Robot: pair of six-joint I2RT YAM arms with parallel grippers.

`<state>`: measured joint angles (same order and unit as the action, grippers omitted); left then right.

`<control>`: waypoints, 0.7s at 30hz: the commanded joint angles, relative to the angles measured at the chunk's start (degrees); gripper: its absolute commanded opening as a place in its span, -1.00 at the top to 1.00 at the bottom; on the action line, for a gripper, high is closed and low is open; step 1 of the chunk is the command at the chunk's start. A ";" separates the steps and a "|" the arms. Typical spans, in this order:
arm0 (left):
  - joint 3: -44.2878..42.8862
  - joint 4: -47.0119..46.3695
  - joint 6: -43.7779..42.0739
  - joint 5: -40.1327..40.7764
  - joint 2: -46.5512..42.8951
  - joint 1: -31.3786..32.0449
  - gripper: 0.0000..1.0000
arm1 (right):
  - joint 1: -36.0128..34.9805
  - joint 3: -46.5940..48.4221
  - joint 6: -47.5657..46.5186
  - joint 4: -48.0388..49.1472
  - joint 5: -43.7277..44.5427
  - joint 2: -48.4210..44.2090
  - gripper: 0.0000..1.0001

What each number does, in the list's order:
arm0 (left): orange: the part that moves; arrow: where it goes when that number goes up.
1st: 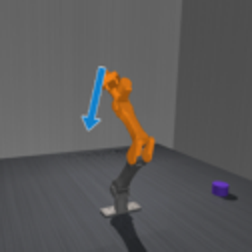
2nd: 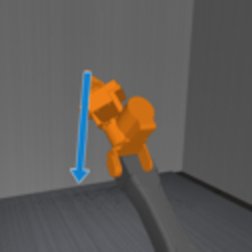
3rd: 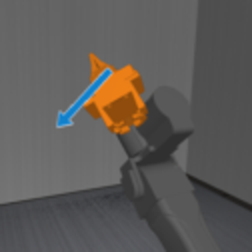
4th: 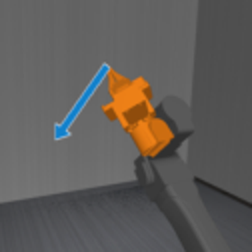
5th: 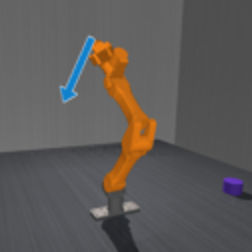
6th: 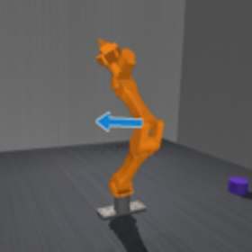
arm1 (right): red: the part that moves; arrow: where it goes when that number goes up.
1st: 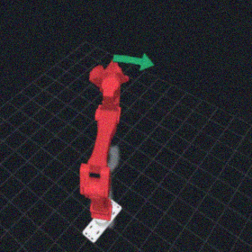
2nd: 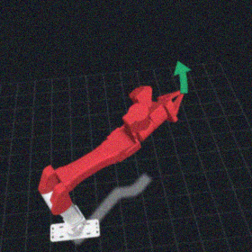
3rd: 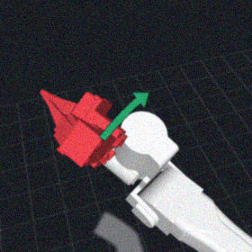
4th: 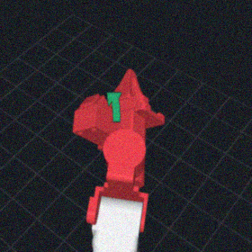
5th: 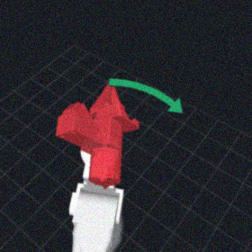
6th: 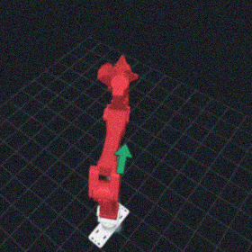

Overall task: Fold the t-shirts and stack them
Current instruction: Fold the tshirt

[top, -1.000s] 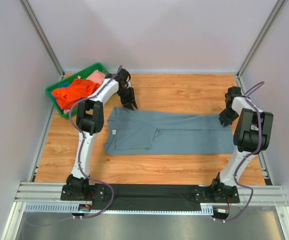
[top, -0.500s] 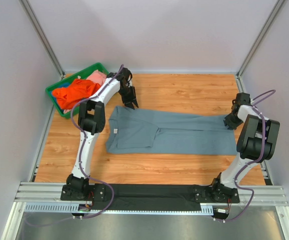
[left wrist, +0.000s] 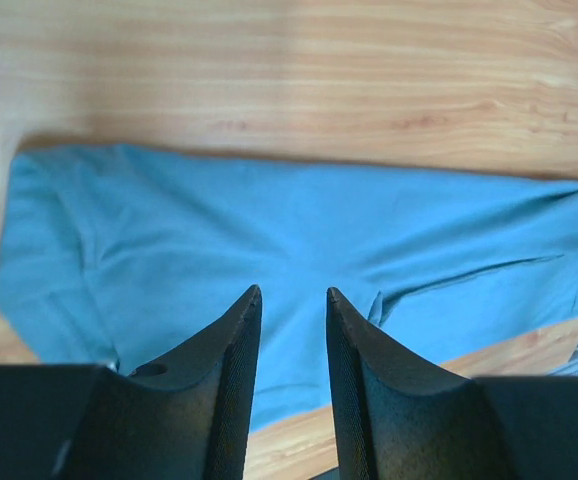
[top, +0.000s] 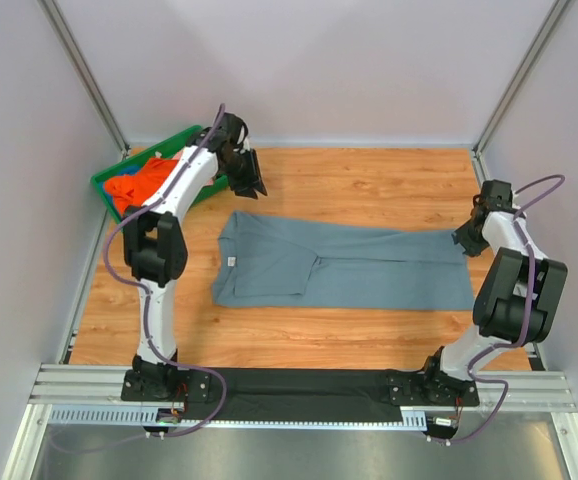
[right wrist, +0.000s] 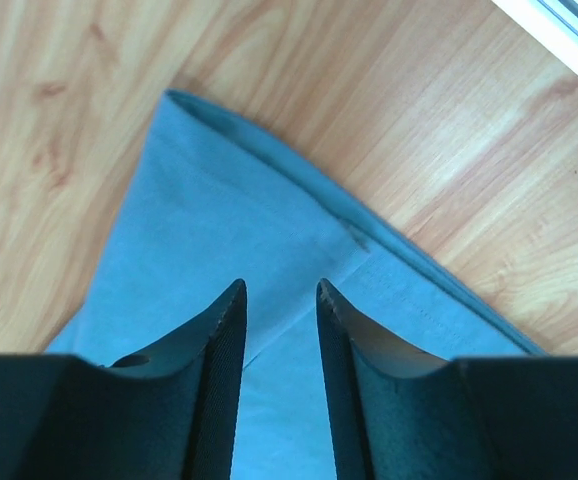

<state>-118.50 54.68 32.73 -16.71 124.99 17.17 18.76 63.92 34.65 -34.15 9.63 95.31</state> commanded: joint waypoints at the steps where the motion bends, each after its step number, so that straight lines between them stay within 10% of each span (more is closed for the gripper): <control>1: 6.58 4.73 -1.09 3.43 -6.67 0.06 0.21 | -0.66 3.23 -1.17 -4.15 -2.76 -5.03 0.27; 9: 22.78 3.15 2.07 6.69 -11.79 3.74 0.26 | -2.24 3.67 -2.75 -9.70 -10.58 -12.86 0.14; 21: 9.18 7.99 5.24 13.98 5.87 9.20 0.30 | -4.88 8.05 0.49 -15.40 -18.94 -19.90 -0.50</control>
<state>-104.73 60.99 36.67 -6.33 127.96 27.27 14.50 67.75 33.28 -47.27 -6.50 78.30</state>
